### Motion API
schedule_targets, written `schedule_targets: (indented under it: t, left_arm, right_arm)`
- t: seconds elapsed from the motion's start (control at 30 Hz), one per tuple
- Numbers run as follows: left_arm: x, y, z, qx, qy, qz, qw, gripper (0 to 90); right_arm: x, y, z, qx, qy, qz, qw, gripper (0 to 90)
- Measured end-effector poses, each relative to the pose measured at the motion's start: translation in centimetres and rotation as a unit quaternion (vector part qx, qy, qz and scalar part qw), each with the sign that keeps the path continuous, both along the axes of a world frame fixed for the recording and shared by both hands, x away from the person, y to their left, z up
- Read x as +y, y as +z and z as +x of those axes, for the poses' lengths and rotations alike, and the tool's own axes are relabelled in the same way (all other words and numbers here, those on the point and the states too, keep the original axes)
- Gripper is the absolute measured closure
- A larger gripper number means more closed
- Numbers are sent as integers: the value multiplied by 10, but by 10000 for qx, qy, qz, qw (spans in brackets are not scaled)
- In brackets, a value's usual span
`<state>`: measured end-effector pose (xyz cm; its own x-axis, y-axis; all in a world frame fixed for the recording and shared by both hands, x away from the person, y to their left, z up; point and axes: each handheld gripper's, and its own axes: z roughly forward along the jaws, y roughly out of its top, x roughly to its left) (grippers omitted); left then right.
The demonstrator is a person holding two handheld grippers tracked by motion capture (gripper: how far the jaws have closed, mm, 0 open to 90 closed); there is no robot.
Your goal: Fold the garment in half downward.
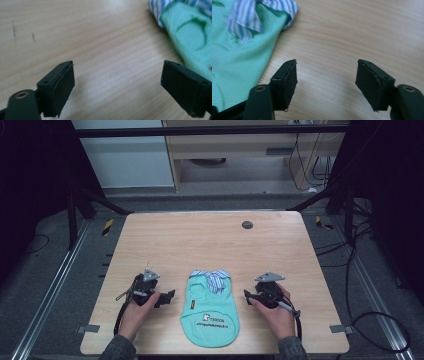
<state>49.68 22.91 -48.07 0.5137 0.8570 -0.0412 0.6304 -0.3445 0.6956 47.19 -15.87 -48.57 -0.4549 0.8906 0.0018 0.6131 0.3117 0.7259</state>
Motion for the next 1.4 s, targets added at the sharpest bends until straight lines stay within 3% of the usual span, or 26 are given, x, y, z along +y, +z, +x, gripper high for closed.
schedule_targets:
  t: [0.13,0.23,0.33,0.47,0.6,0.73,0.9,1.0,1.1,1.2,1.4]
  left_arm:
    - [-8,14,18,105,-223,-59,9997,150]
    - [-17,22,31,109,-347,-14,9993,216]
    - [-27,26,45,177,-458,-81,9988,314]
    - [-42,35,61,160,-547,-276,9980,455]
    - [-59,38,73,167,-659,-119,9976,499]
    - [-70,33,79,276,-739,-32,9969,517]
    - [-78,26,80,342,-847,108,9958,562]
    - [-80,22,80,357,-825,145,9958,523]
    - [-81,18,78,414,-901,203,9949,533]
    - [-79,15,76,341,-823,99,9960,586]
    - [-79,9,77,401,-848,154,9955,569]
  right_arm:
    - [8,20,15,88,258,-48,9996,467]
    - [17,28,28,185,500,-28,9986,524]
    - [28,31,42,335,671,-88,9971,607]
    - [38,35,59,419,768,24,9962,702]
    - [48,33,74,502,775,96,9957,737]
    - [58,26,84,597,775,104,9952,710]
    - [68,16,92,821,751,38,9938,577]
    - [71,15,96,828,715,59,9940,576]
    - [76,13,97,875,731,-6,9935,592]
    - [80,11,96,880,806,-34,9928,584]
    - [81,6,98,977,769,-41,9922,542]
